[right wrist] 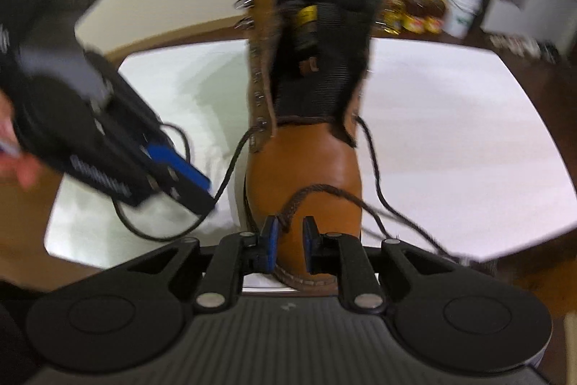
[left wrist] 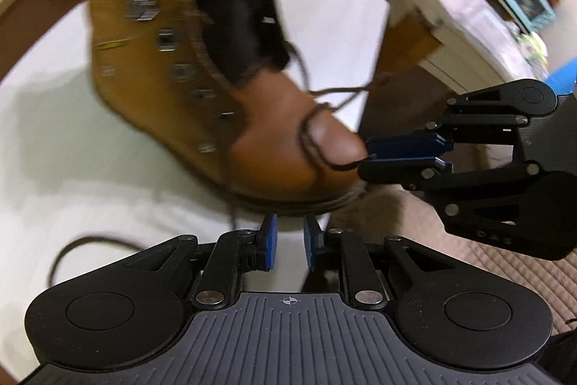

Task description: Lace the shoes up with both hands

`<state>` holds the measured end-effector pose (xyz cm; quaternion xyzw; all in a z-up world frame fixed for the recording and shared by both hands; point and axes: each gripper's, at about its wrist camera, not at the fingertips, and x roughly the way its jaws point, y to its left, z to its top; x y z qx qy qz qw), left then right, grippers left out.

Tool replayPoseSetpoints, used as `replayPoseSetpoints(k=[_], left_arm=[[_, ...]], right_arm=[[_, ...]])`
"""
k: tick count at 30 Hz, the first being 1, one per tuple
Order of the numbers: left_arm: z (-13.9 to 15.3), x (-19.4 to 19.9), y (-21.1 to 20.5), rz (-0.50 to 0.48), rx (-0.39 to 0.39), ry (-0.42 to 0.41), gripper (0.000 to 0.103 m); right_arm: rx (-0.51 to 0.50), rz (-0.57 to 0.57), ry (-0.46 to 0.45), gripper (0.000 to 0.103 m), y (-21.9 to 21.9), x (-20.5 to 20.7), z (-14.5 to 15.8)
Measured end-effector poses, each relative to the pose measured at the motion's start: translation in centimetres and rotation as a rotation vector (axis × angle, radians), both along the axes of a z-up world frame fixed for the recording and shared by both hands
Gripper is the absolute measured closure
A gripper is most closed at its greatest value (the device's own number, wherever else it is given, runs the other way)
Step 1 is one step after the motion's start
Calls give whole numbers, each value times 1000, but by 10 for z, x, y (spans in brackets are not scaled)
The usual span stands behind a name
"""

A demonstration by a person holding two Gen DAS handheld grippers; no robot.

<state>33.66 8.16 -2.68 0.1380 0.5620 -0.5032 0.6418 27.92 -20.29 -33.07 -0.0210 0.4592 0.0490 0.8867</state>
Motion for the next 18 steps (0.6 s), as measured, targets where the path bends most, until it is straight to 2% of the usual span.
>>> replayPoseSetpoints(k=[2,6,9,13,18], left_arm=[[-3,0,-1,-9,3,8,87],[-7,2,7,-19,16,1,87],[-6,2,12,-36,16,-23,87],[-11,-3,7,-48,-10,-4,86],[-21,-13,-7,-63,-9,-13,86]], right_arm=[[99,-50,11,85,-6,-4,6],[214,-112,16,85,-10,-5,7],[244,-201,8,85,-15,-3,7],[304,-345,2,85,-36,-2,4],[309,-382,24,85,-47,-5,-1]])
